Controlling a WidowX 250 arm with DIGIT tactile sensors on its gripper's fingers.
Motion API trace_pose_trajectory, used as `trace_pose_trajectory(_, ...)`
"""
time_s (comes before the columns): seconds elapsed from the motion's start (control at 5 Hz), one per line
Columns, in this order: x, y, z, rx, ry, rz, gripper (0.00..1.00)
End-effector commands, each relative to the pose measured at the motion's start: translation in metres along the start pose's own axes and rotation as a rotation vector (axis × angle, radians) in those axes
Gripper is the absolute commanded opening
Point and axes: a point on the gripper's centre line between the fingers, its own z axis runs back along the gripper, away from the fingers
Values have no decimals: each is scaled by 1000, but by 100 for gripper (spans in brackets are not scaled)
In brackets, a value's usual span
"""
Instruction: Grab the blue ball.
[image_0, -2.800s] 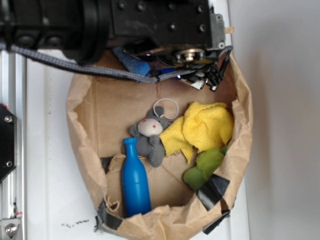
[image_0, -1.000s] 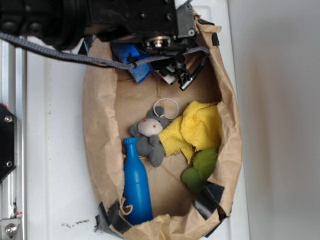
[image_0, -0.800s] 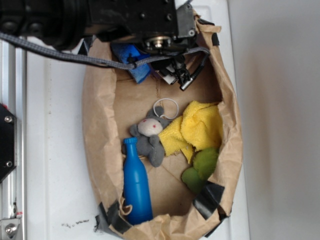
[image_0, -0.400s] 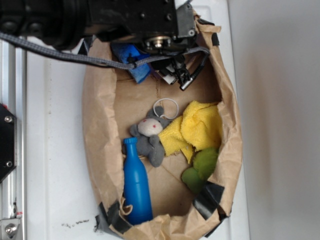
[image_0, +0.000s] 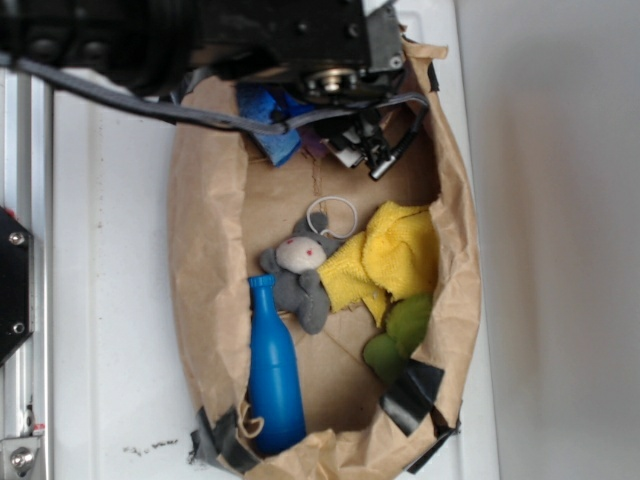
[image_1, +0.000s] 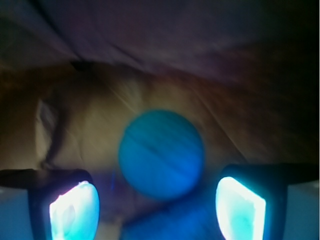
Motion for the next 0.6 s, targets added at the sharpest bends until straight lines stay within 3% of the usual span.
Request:
trace_pose_trajectory(0.0,33,26,10,-37,-100,28,100)
trace_pose_trajectory(0.4,29,27,10,-38,-92,-12,100)
